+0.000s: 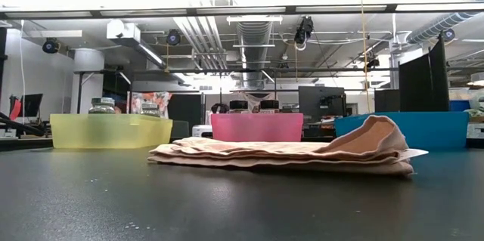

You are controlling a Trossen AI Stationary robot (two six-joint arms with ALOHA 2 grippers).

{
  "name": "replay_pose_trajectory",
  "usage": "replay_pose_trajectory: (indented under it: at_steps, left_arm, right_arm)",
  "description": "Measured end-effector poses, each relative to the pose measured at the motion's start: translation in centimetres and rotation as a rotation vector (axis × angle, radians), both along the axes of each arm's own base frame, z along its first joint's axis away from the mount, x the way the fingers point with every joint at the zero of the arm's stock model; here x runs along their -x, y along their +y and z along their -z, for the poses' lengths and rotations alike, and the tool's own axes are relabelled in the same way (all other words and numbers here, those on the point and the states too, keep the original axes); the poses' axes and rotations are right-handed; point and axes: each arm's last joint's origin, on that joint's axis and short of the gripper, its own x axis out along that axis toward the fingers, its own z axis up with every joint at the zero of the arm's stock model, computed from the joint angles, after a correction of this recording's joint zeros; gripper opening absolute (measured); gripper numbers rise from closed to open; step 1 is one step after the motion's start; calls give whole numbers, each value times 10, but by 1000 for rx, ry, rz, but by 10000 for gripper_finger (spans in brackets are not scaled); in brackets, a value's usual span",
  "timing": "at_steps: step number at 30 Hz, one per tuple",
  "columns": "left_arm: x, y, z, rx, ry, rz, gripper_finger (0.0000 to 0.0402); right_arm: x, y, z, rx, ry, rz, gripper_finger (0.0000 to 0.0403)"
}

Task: Sort spices by type
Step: Put the brown seasoning bottle into the blue bin

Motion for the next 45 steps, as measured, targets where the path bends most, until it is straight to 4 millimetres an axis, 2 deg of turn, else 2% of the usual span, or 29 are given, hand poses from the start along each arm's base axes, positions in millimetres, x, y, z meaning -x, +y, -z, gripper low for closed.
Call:
replay_pose_trajectory:
  at_steps: [9,13,20,29,32,38,45]
  left_arm:
    - [0,0,0,6,-3,2,275]
    - [0,0,0,11,-7,2,275]
    - [0,0,0,18,-13,2,275]
    - [0,0,0,25,-18,1,275]
    - [0,0,0,24,-18,1,274]
    - [0,0,0,23,-18,1,274]
    - [0,0,0,29,-22,2,274]
  right_arm:
    - [0,2,8,-24,-16,-47,287]
    - [0,3,9,-35,-43,-200,285]
    - [-8,-7,12,41,-94,-467,261]
    - [-15,-6,3,-77,-79,-757,244]
    - [-13,-1,-1,-121,-100,-882,251]
    - [-9,2,-2,-135,-117,-1010,277]
    - [-3,10,16,-112,-67,-1157,310]
